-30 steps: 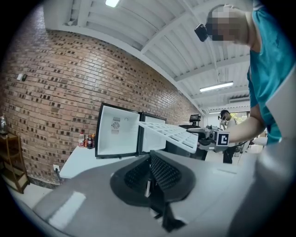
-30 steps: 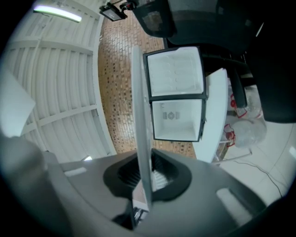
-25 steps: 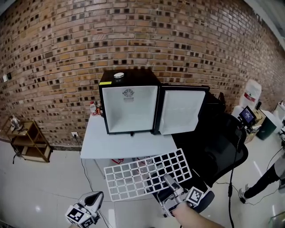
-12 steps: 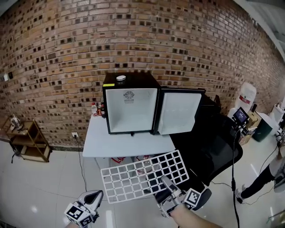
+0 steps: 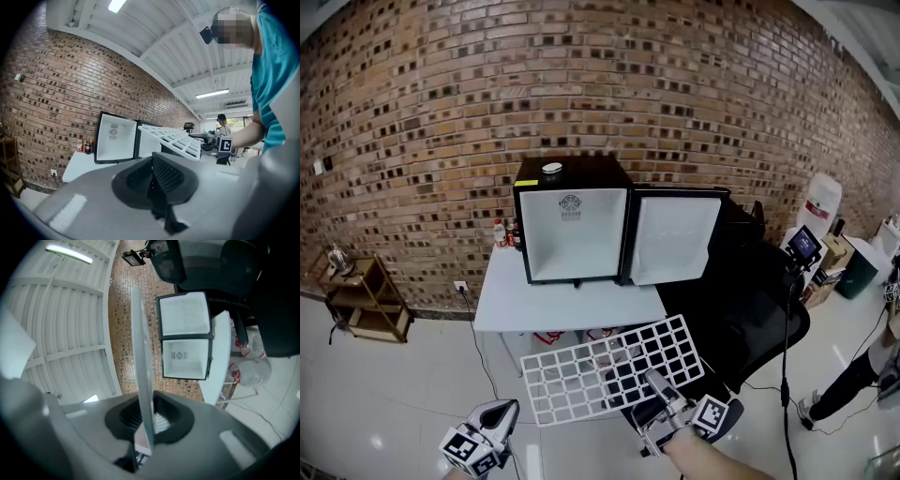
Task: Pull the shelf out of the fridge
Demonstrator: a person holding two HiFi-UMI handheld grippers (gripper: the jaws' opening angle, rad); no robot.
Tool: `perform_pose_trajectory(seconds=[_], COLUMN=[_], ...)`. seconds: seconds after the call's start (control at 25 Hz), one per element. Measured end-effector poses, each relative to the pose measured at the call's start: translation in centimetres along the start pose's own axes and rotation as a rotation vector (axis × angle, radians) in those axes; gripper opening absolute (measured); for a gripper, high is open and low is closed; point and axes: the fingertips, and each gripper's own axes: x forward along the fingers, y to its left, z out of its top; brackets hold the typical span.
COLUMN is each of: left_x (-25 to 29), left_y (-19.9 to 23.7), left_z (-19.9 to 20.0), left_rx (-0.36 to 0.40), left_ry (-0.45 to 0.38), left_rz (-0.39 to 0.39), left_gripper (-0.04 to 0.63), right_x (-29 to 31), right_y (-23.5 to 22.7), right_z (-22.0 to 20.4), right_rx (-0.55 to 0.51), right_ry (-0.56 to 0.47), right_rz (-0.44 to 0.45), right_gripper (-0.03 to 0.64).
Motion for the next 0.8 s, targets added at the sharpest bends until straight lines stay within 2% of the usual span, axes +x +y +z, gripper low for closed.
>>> perform_pose_trajectory(seconds=[0.2,0.52,0.8], left_x=[0.1,-0.4,-0.8], left_y=[0.1,0.5,0.6], left_z=[-0.3,-1.1,-0.8], left_rx=[-0.002,-0.005,0.003], left_ry=[0.006,0.017,0.022], left_rz=[-0.018,-0.006,0.007], left_gripper=[-0.018,-0.018,-0.018], right_x=[0.4,0.3,-0.3], right_y=[0.3,-0.8,-1.5], right_z=[-0.2,-0.7,0.1], right_rx=[0.002,0.030,0.003], right_ry=[-0.006,-0.023,-0.044], right_rz=[0.007,0.001,-0.031], right_gripper=[0.026,0.026,0.028])
